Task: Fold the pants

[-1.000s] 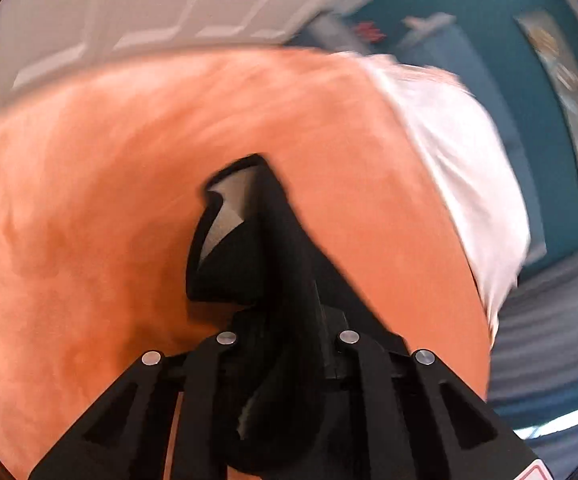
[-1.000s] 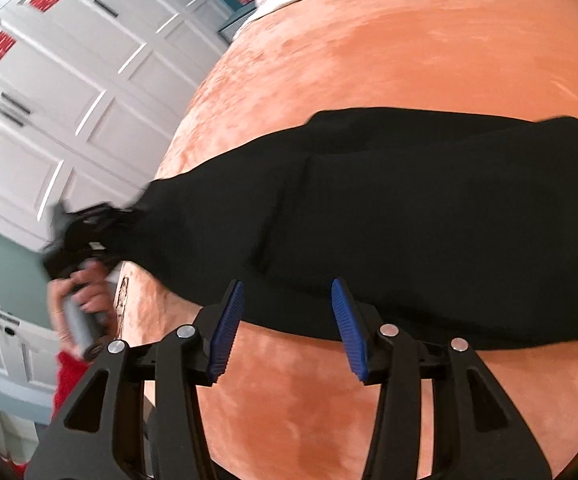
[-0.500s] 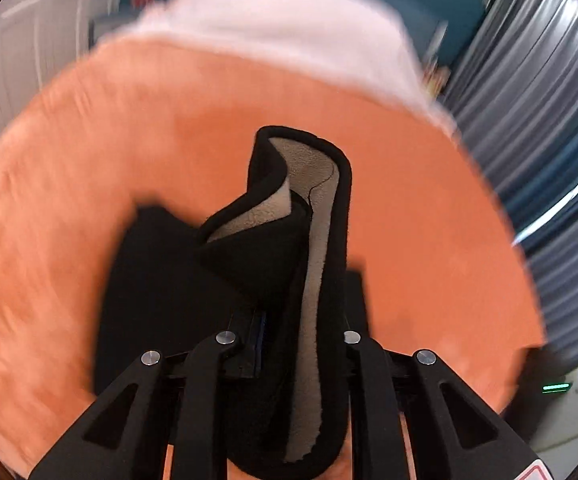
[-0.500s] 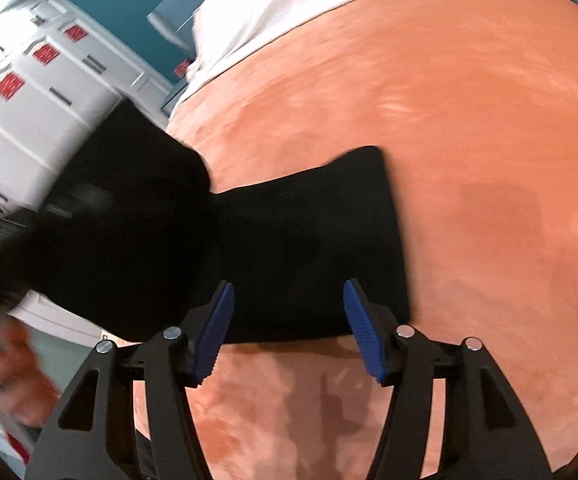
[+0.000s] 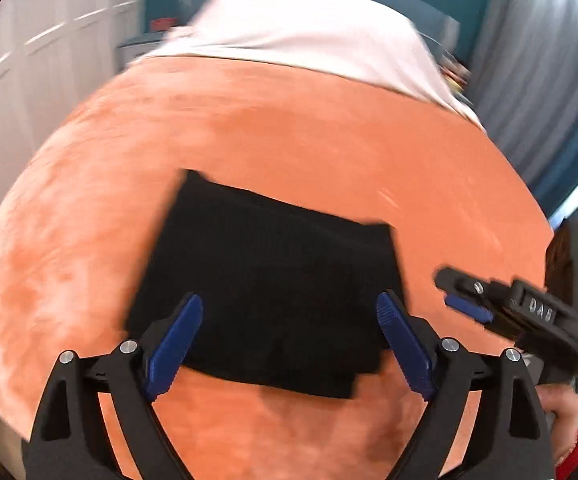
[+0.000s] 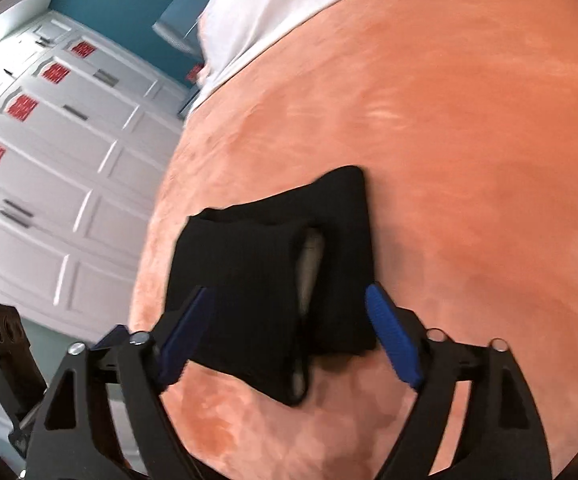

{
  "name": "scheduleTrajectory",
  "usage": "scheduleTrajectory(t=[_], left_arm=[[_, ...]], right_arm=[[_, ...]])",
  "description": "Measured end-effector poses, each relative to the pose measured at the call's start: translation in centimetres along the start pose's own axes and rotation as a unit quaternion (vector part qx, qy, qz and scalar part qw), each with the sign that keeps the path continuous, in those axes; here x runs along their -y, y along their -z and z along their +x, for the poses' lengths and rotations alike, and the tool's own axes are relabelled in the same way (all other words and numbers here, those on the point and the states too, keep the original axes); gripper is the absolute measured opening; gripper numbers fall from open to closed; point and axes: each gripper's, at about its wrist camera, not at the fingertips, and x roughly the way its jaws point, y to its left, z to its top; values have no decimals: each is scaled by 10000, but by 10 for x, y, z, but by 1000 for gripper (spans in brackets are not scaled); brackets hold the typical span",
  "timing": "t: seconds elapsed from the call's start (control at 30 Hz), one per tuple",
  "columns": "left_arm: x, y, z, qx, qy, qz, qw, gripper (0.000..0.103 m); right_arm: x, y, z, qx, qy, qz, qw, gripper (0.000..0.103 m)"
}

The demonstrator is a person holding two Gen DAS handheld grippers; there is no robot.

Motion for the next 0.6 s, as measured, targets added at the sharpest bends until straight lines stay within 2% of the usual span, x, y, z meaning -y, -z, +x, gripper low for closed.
scheduleTrajectory(t=[0.13, 0.23, 0.3, 0.33, 0.37, 0.43, 0.47, 0.53, 0.6], left_arm=[[-64, -11, 3, -129, -413, -774, 9961, 87], [-95, -8, 13, -232, -779, -907, 9926, 87], [-104, -5, 17, -242, -973, -895, 9909, 87], [-106, -5, 21, -310, -1040, -860, 9904, 87], [-107, -6, 21, -354, -1052, -853, 9901, 87], [-110, -10, 24, -377, -1080, -810, 9901, 87], [-109, -13, 20, -294, -1111, -763, 9904, 87], [-110, -18, 17, -153, -1145, -708, 9908, 87], [-109, -22, 17, -132, -1190, -680, 9905, 87]], right_arm=[[-10, -5, 45, -387, 331, -141, 9986, 84], [-10, 6, 74, -588, 400, 33, 9975, 83], [-14, 12, 83, -568, 467, -47, 9973, 59], [-17, 13, 90, -636, 545, -132, 9964, 30], [-22, 13, 97, -754, 728, -227, 9942, 20], [-47, 0, 92, -731, 646, -566, 9936, 12], [-64, -7, 85, -615, 591, -804, 9931, 12], [-114, -27, 51, -67, 459, -1449, 9884, 12], [-138, -42, 30, 254, 427, -1797, 9825, 12]])
